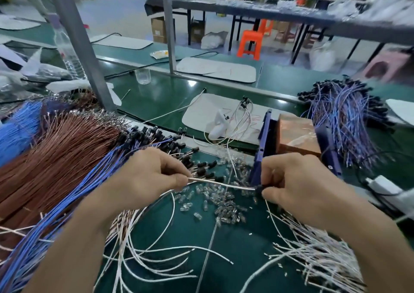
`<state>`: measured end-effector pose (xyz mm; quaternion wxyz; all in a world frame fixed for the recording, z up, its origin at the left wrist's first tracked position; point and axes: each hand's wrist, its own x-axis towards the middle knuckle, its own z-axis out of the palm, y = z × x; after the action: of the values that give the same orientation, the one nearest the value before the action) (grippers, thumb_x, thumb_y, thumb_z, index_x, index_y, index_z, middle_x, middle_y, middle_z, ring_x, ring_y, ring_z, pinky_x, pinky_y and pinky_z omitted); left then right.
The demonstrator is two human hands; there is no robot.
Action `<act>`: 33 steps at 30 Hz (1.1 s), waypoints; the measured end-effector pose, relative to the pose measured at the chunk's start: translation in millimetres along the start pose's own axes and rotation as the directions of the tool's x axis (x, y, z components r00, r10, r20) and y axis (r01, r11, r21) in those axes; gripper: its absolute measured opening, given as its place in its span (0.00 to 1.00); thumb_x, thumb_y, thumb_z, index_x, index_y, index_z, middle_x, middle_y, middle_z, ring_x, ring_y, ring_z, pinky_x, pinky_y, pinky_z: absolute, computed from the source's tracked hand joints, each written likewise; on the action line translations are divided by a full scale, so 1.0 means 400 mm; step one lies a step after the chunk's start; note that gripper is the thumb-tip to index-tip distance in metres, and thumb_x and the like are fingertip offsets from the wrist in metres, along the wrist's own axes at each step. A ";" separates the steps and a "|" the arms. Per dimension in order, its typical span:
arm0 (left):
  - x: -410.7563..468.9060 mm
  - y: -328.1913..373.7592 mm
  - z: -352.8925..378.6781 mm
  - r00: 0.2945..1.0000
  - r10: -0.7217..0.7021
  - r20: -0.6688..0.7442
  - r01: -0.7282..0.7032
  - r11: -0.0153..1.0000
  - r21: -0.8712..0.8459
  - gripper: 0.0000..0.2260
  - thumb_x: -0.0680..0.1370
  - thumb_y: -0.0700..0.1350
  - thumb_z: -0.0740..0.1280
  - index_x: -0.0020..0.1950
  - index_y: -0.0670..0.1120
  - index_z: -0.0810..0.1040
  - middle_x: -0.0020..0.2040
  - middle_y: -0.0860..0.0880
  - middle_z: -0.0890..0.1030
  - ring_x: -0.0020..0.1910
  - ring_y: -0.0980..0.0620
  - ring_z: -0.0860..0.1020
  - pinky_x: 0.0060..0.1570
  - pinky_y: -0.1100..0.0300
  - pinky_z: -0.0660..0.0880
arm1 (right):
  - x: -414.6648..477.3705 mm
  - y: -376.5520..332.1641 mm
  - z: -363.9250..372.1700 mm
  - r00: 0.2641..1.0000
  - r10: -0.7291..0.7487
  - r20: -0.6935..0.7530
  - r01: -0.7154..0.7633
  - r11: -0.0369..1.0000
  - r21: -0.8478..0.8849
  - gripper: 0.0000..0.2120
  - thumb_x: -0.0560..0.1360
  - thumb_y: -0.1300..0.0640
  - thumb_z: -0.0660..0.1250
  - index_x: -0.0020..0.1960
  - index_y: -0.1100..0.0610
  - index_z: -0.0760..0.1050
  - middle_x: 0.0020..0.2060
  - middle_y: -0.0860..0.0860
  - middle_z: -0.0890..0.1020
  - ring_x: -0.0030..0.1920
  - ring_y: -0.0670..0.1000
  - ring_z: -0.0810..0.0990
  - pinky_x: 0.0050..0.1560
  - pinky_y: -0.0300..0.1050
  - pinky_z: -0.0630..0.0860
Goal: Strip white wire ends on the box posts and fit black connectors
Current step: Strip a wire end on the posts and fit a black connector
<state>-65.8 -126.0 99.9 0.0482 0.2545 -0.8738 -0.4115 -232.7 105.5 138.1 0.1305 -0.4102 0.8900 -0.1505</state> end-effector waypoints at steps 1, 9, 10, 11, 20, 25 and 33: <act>0.002 0.011 0.009 1.000 -0.003 0.014 0.002 0.999 0.039 0.08 0.76 0.44 0.76 0.40 0.56 0.88 0.33 0.59 0.85 0.31 0.64 0.80 0.33 0.73 0.72 | -0.016 0.026 -0.013 0.999 0.049 0.013 -0.049 0.998 -0.026 0.09 0.73 0.51 0.76 0.41 0.42 0.76 0.33 0.46 0.82 0.33 0.44 0.79 0.33 0.40 0.76; 0.004 0.142 0.170 0.979 0.192 0.064 -0.190 0.981 -0.031 0.10 0.77 0.49 0.74 0.41 0.64 0.86 0.30 0.59 0.82 0.23 0.61 0.72 0.25 0.68 0.68 | -0.120 0.171 0.007 0.926 0.231 0.300 -0.185 0.967 -0.175 0.16 0.71 0.49 0.72 0.56 0.36 0.75 0.44 0.38 0.82 0.45 0.39 0.80 0.44 0.34 0.77; 0.005 0.161 0.202 0.972 0.222 0.073 -0.215 0.972 -0.094 0.09 0.77 0.48 0.74 0.42 0.63 0.86 0.29 0.58 0.81 0.23 0.60 0.71 0.26 0.67 0.68 | -0.125 0.169 0.015 0.942 0.171 0.290 -0.161 0.985 -0.059 0.24 0.71 0.46 0.73 0.62 0.29 0.69 0.48 0.34 0.82 0.48 0.38 0.81 0.48 0.34 0.77; 0.008 0.179 0.233 0.966 0.248 0.078 -0.236 0.961 -0.143 0.09 0.77 0.47 0.73 0.43 0.62 0.86 0.28 0.58 0.80 0.24 0.59 0.71 0.27 0.67 0.68 | -0.128 0.161 0.023 0.961 0.110 0.253 -0.136 0.987 0.087 0.29 0.70 0.44 0.74 0.64 0.25 0.65 0.50 0.31 0.82 0.48 0.37 0.81 0.50 0.35 0.76; 0.040 0.208 0.326 0.963 0.261 -0.061 -0.268 0.933 -0.239 0.07 0.72 0.48 0.79 0.39 0.61 0.87 0.31 0.50 0.83 0.27 0.51 0.76 0.28 0.57 0.72 | -0.161 0.192 0.059 0.956 0.151 -0.253 -0.005 0.867 0.498 0.09 0.79 0.58 0.69 0.44 0.44 0.80 0.31 0.45 0.84 0.26 0.41 0.72 0.28 0.31 0.66; 0.055 0.188 0.338 0.975 0.223 0.015 -0.209 0.934 -0.289 0.05 0.73 0.47 0.79 0.41 0.58 0.88 0.33 0.49 0.85 0.30 0.54 0.77 0.31 0.58 0.73 | -0.167 0.233 0.087 0.958 0.195 -0.213 -0.050 0.838 0.543 0.11 0.80 0.58 0.66 0.47 0.41 0.79 0.31 0.46 0.85 0.26 0.42 0.73 0.30 0.39 0.71; 0.070 0.123 0.273 0.995 0.082 -0.055 -0.098 0.875 -0.473 0.11 0.72 0.35 0.77 0.41 0.52 0.89 0.38 0.47 0.88 0.36 0.59 0.83 0.37 0.71 0.77 | -0.171 0.287 0.098 0.905 0.396 -0.156 -0.097 0.549 0.830 0.18 0.73 0.46 0.69 0.39 0.61 0.83 0.28 0.63 0.76 0.31 0.56 0.68 0.33 0.50 0.65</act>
<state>-141.9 -37.5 61.4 0.1427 0.2006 -0.7561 -0.6064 -254.9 222.7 66.4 0.1733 -0.1439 0.7810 -0.5825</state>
